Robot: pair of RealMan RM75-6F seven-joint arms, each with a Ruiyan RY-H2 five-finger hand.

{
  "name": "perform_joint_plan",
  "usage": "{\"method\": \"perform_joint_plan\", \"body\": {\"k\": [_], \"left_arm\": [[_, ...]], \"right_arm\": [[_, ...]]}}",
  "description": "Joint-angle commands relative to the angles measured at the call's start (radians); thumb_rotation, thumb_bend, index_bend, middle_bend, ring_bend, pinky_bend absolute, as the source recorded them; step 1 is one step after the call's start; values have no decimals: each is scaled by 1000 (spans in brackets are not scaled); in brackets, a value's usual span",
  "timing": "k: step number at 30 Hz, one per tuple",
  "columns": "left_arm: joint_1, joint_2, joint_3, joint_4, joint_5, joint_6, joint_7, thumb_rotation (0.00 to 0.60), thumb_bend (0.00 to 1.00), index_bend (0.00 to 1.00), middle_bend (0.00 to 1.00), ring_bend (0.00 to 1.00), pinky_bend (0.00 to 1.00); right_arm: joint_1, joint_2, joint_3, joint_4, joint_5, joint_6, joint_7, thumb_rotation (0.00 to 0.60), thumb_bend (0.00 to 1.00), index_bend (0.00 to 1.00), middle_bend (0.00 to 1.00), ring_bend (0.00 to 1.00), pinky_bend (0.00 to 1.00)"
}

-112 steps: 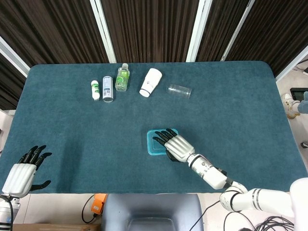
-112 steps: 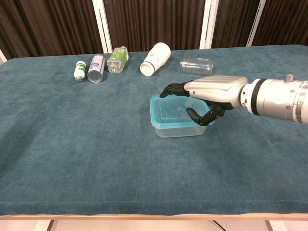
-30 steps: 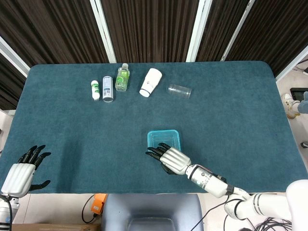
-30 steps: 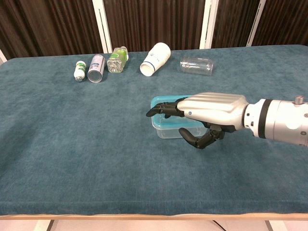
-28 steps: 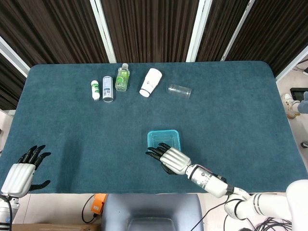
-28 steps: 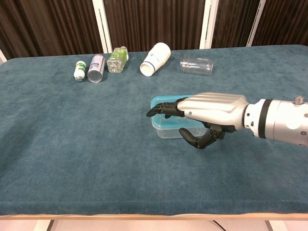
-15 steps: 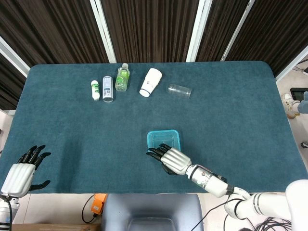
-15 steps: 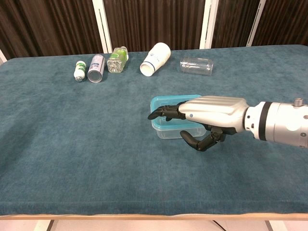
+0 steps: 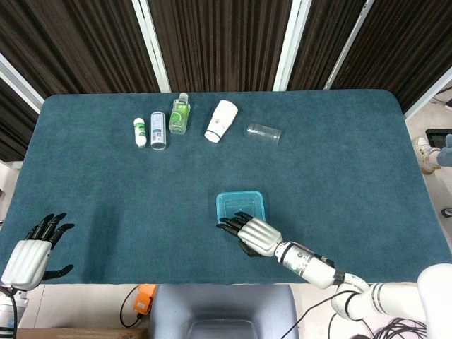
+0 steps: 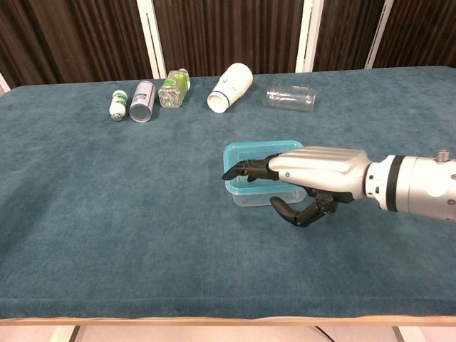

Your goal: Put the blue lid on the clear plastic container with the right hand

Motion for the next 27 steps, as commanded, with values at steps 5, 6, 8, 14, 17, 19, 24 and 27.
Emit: {"method": "perform_joint_plan", "body": {"k": [5, 6, 8, 14, 17, 19, 24, 27], "left_arm": [[0, 0, 0, 0, 0, 0, 0, 600, 463, 221, 75, 27, 219], [0, 0, 0, 0, 0, 0, 0, 600, 462, 221, 75, 27, 219], [1, 1, 0, 0, 1, 1, 0, 600, 462, 221, 74, 27, 219], [0, 0, 0, 0, 0, 0, 0, 600, 463, 221, 74, 27, 219], [1, 0, 0, -1, 1, 1, 1, 600, 462, 221, 74, 27, 219], [1, 0, 0, -1, 1, 1, 2, 600, 463, 221, 74, 28, 219], [1, 0, 0, -1, 0, 0, 2, 600, 463, 221, 74, 27, 218], [0, 0, 0, -2, 0, -1, 5, 600, 462, 221, 74, 27, 218]], "right_arm": [[-1, -5, -5, 16, -3, -3, 15, 600, 864, 121, 167, 192, 209], [-2, -5, -5, 19, -4, -3, 18, 600, 864, 121, 167, 192, 209], [-3, -6, -7, 24, -8, -1, 25, 600, 863, 120, 167, 192, 209], [-4, -6, -10, 34, -17, 5, 43, 600, 864, 120, 167, 192, 209], [-5, -5, -11, 36, -21, 10, 49, 600, 864, 120, 167, 192, 209], [-6, -3, -10, 36, -24, 15, 52, 600, 864, 120, 167, 192, 209], [-14, 7, -1, 29, -33, 49, 58, 600, 864, 120, 167, 192, 209], [-15, 13, 11, 22, -33, 63, 58, 600, 864, 121, 168, 192, 209]]}}
